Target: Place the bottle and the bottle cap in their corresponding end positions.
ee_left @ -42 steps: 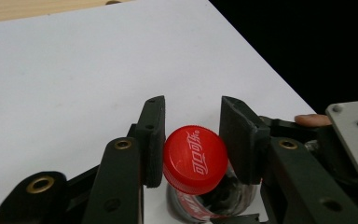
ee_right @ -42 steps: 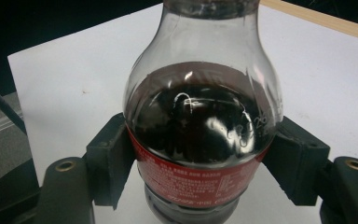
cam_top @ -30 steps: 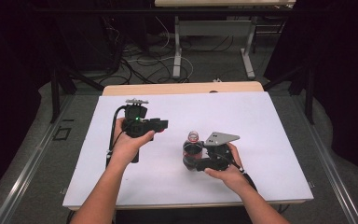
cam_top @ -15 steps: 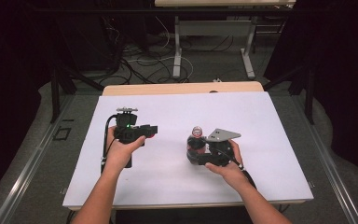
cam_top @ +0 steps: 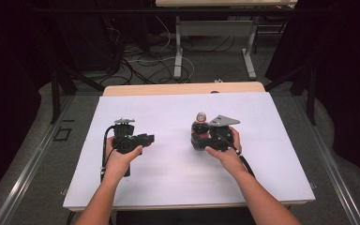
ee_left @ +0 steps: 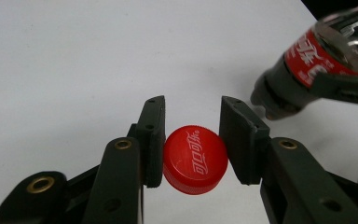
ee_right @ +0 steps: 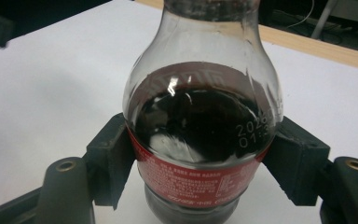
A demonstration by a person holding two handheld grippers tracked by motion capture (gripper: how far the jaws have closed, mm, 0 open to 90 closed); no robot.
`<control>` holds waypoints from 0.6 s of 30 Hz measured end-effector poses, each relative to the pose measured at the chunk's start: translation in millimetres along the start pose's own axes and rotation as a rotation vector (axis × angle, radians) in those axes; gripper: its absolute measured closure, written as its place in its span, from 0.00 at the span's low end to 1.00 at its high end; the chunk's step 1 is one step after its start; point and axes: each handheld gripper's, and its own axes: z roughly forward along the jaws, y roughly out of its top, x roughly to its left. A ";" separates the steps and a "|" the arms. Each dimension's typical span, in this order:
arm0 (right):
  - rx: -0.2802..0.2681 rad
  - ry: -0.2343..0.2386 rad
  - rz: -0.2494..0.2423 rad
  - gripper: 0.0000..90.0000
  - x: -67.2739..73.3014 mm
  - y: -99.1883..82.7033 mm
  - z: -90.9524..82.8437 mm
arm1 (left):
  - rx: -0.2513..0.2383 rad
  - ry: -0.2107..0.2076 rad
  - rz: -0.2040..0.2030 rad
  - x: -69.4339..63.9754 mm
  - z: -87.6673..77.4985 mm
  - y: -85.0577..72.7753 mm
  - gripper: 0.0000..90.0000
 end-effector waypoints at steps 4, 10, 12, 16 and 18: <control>-0.010 -0.023 0.009 0.33 -4.9 8.6 16.2 | -0.007 0.002 -0.019 4.2 -1.5 -2.9 0.69; -0.012 -0.039 -0.003 0.33 -4.3 15.9 39.4 | 0.000 0.002 -0.030 10.5 -1.8 -5.7 0.69; -0.018 -0.041 -0.008 0.33 -3.1 16.7 45.3 | -0.007 0.005 -0.036 10.9 -1.3 -6.3 0.69; -0.031 -0.042 -0.012 0.33 -1.9 17.6 55.3 | -0.007 0.008 -0.034 10.4 -1.5 -6.6 0.69; -0.022 -0.041 -0.020 0.33 -1.6 17.8 59.3 | -0.012 0.007 -0.034 10.6 -1.4 -6.5 0.69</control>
